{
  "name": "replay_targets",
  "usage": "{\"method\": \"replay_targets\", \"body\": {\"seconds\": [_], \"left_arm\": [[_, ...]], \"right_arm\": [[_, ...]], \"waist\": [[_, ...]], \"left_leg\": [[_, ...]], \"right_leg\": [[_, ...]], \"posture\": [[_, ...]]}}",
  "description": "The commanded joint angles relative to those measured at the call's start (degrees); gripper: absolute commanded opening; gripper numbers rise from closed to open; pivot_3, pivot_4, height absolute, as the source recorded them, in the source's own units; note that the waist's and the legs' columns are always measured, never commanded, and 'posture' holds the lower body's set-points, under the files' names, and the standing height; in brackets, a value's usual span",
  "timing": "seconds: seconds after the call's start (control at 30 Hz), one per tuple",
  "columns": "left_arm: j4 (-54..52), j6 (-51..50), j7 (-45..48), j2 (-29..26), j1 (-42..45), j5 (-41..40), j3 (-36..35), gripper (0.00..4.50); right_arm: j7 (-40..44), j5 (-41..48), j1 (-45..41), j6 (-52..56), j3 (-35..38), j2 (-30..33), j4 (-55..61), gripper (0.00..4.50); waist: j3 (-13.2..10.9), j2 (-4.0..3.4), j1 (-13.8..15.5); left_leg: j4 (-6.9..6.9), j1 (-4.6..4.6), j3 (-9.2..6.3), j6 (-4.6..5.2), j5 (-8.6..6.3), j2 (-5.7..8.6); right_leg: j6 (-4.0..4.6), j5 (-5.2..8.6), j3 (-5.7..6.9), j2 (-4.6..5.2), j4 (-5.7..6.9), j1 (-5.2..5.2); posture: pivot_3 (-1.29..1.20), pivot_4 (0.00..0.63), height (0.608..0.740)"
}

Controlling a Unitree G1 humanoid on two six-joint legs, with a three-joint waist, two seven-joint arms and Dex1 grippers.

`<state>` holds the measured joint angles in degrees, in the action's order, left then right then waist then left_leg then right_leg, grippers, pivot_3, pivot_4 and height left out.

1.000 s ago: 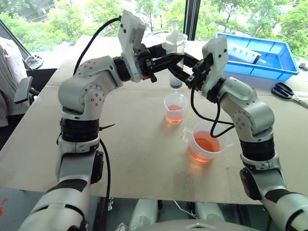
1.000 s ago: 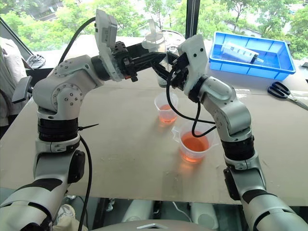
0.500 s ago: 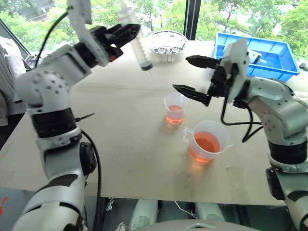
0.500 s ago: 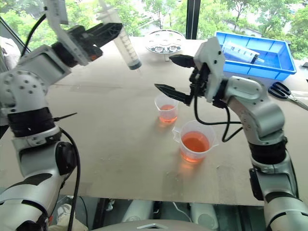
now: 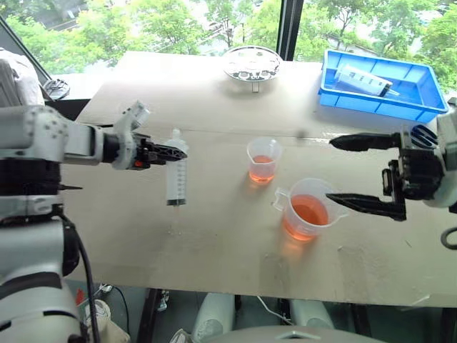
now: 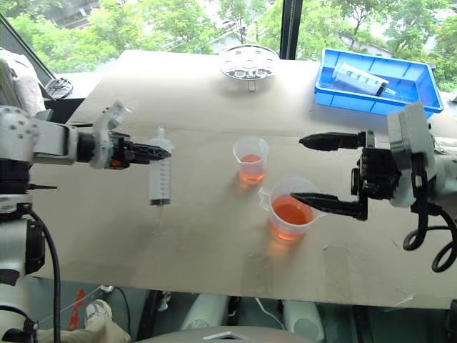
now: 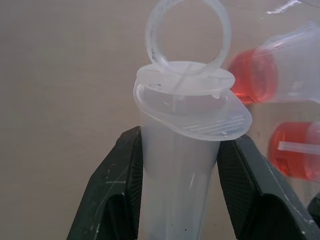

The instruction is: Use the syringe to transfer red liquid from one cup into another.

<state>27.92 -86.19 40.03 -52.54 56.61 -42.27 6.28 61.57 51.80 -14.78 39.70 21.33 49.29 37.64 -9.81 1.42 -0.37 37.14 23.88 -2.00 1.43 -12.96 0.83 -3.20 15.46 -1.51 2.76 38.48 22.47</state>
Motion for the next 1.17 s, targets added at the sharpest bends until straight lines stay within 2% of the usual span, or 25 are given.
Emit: {"method": "replay_targets", "body": {"seconds": [0.03,0.07,0.2,0.27,0.37,0.43,0.53,0.6,0.73,0.83,0.9,1.0,1.17], "left_arm": [[5.1,6.4,5.2,1.7,3.2,6.2,5.1,1.59],[6.8,7.9,6.8,2.4,3.8,7.8,6.7,1.59],[12.1,13.2,12.5,4.4,5.0,14.2,12.0,3.49],[12.7,13.8,12.7,4.5,5.7,15.6,10.9,4.47],[5.4,9.4,12.6,1.0,4.9,13.4,5.4,4.47],[-10.3,8.0,10.7,-3.0,-2.8,10.2,-2.8,4.47],[-34.3,11.4,2.4,1.0,-17.5,8.3,-20.8,4.47],[-47.3,14.2,-0.1,4.0,-26.2,7.6,-27.9,4.47],[-66.8,19.4,2.6,11.0,-47.2,2.0,-42.4,4.47],[-71.4,24.8,5.5,13.9,-60.1,0.5,-48.2,4.47],[-72.4,28.7,7.3,16.2,-68.7,0.7,-51.0,4.47],[-72.4,37.5,11.0,18.3,-82.2,5.4,-51.9,4.47],[-69.2,46.2,11.3,20.4,-88.9,7.3,-52.0,4.47]], "right_arm": [[-1.1,0.6,2.9,-1.9,2.4,1.2,4.3,4.42],[-1.5,0.6,4.2,-2.1,2.9,1.3,5.2,4.42],[-4.8,0.6,7.6,-3.1,3.1,0.7,7.0,4.5],[-5.3,0.8,9.3,-3.5,3.5,0.9,7.5,4.5],[-6.0,0.6,12.0,-4.5,5.5,1.0,7.4,4.5],[-5.3,1.1,14.8,-4.8,8.8,1.1,5.9,4.5],[-3.0,-1.0,20.0,-6.8,13.3,0.6,2.1,4.5],[-0.4,-3.6,24.0,-9.5,15.1,0.0,-1.0,4.5],[6.7,-10.0,33.2,-16.6,18.9,-1.0,-9.0,4.5],[9.0,-14.1,35.8,-22.1,20.3,-1.1,-15.6,4.5],[12.2,-16.1,36.9,-25.3,21.5,0.2,-21.4,4.5],[16.8,-18.5,39.0,-29.2,23.4,2.4,-28.0,4.5],[20.8,-20.4,40.1,-34.6,23.9,3.7,-34.2,4.5]], "waist": [[0.0,0.03,0.0],[0.0,0.04,-0.1],[0.0,0.04,-0.5],[0.0,0.02,-0.3],[0.0,0.07,-0.5],[-0.1,0.11,-0.9],[0.0,-0.02,-0.5],[0.0,0.02,0.0],[0.1,0.06,0.9],[0.1,-0.02,1.1],[0.1,-0.11,1.2],[0.2,-0.3,1.1],[0.2,-0.38,1.4]], "left_leg": [[0.01,0.03,0.0,0.0,0.0,0.0],[0.01,0.11,-0.01,0.0,0.0,0.0],[0.0,0.21,0.03,-0.01,0.01,-0.02],[-0.01,0.21,0.03,-0.01,0.01,-0.02],[0.0,0.22,-0.02,0.01,0.0,-0.03],[0.02,0.32,-0.03,0.02,-0.01,-0.06],[-0.02,0.34,0.0,-0.01,0.0,-0.09],[0.04,0.44,-0.03,-0.1,0.05,-0.09],[0.08,0.55,-0.03,-0.1,0.04,-0.08],[0.06,0.39,0.01,0.11,-0.09,-0.08],[-0.01,-0.15,0.03,0.12,-0.11,-0.1],[-0.05,-0.55,0.09,0.12,-0.13,-0.15],[-0.03,-0.55,0.14,-0.08,-0.28,-0.18]], "right_leg": [[0.0,0.0,0.0,0.01,-0.01,0.01],[0.0,0.0,0.0,0.01,-0.03,0.08],[0.0,0.0,-0.06,0.15,-0.18,0.14],[0.0,0.0,-0.05,0.16,-0.19,0.14],[0.0,0.0,0.01,0.2,-0.18,0.14],[-0.01,0.0,0.0,0.21,-0.17,0.22],[-0.01,-0.01,-0.24,0.34,-0.32,0.23],[-0.01,-0.02,-0.23,0.44,-0.49,0.14],[0.01,-0.04,-0.21,0.46,-0.55,0.2],[0.04,-0.04,-0.24,0.49,-0.55,0.08],[0.3,0.11,-0.25,0.48,-0.57,-0.4],[0.36,0.14,-0.32,0.5,-0.74,-0.87],[0.37,0.17,-0.26,0.55,-0.78,-0.86]], "posture": [[0.0,0.15,0.74],[0.0,0.15,0.74],[0.0,0.15,0.74],[0.0,0.15,0.74],[0.0,0.15,0.74],[0.0,0.15,0.74],[0.0,0.15,0.74],[0.0,0.15,0.74],[0.0,0.15,0.74],[0.0,0.15,0.74],[0.0,0.15,0.74],[0.0,0.15,0.74],[0.0,0.15,0.74]]}}
